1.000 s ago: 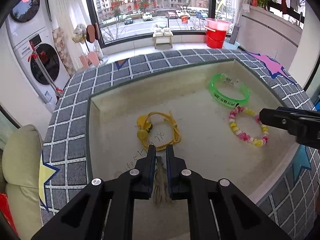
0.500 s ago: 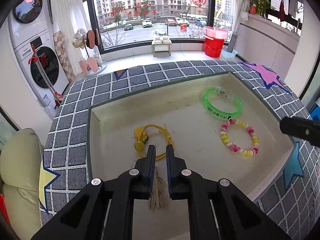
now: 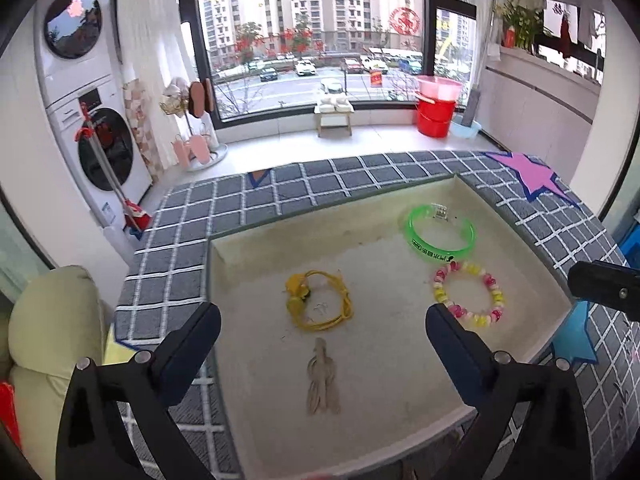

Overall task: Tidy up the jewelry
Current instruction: 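Withdraw both open tools from the tray toward the remaining jewelry, then grasp the brown bead bracelet with the left tool while the right tool grasps the heart pendant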

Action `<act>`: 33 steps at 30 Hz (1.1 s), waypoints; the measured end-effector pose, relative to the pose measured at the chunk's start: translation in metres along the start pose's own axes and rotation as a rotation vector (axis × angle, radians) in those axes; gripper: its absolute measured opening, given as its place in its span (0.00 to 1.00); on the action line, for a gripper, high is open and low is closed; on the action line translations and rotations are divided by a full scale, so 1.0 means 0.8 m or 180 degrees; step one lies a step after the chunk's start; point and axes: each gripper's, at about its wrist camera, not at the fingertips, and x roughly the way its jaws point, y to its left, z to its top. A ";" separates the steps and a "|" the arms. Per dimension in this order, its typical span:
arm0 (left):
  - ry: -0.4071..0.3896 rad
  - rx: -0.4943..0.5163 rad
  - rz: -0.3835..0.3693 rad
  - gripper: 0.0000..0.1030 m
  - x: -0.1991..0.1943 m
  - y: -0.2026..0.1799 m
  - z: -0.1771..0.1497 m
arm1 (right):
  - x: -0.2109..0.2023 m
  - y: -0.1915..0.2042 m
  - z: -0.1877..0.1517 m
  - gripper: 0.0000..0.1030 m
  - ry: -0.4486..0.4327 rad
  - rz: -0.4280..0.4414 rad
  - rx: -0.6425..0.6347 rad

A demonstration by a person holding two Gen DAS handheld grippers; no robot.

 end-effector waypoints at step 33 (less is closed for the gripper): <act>0.0326 0.0256 -0.0414 1.00 -0.129 -0.015 -0.179 | -0.086 -0.033 -0.186 1.00 0.0504 -0.0250 -0.0190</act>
